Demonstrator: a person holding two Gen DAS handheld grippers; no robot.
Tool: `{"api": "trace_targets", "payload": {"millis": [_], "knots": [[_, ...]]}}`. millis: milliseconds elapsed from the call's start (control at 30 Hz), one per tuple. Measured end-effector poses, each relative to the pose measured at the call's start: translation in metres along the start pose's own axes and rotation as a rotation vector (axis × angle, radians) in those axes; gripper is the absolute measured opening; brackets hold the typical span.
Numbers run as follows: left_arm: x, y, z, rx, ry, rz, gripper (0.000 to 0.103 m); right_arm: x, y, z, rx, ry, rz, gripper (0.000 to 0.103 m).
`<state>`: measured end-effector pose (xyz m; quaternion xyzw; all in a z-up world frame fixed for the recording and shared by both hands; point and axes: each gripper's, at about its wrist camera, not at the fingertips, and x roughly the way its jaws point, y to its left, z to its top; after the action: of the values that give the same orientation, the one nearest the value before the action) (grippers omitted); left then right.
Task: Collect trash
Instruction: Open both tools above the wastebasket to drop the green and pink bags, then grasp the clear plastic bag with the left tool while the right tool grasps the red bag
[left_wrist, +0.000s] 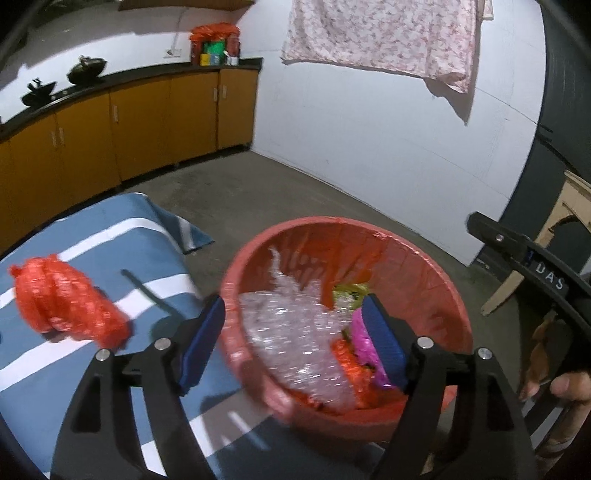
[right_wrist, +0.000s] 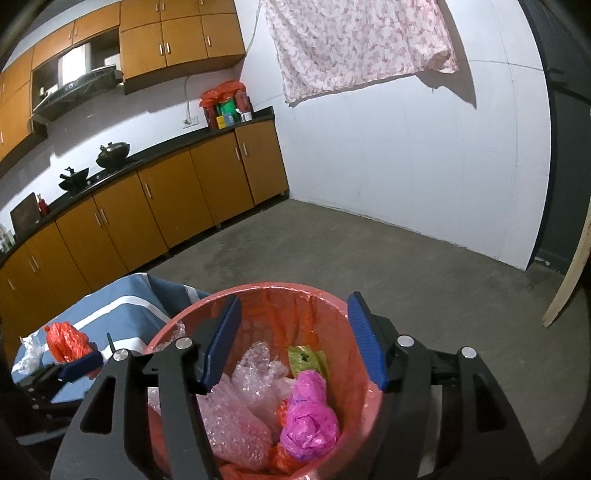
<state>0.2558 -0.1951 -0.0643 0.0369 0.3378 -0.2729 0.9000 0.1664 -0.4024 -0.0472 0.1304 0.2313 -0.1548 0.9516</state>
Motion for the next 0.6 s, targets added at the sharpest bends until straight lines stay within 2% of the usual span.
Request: {"api": "trace_targets", "payload": {"millis": [200, 267, 333, 467, 600], "knots": [[-0.035, 0.028, -0.01, -0.027, -0.044, 0.115, 0.085, -0.01, 0.017, -0.002, -0.056, 0.001, 0.01, 0.077], [-0.047, 0.038, -0.014, -0.029, -0.059, 0.161, 0.088, -0.014, 0.028, -0.002, -0.08, -0.009, 0.011, 0.087], [-0.062, 0.053, -0.02, -0.033, -0.072, 0.225, 0.09, -0.018, 0.042, -0.003, -0.11, -0.019, 0.019, 0.091], [-0.084, 0.089, -0.035, -0.061, -0.062, 0.356, 0.094, -0.021, 0.071, -0.005, -0.147, -0.013, 0.072, 0.093], [-0.105, 0.145, -0.056, -0.136, -0.022, 0.469, 0.095, -0.018, 0.105, -0.01, -0.185, 0.022, 0.165, 0.093]]}}
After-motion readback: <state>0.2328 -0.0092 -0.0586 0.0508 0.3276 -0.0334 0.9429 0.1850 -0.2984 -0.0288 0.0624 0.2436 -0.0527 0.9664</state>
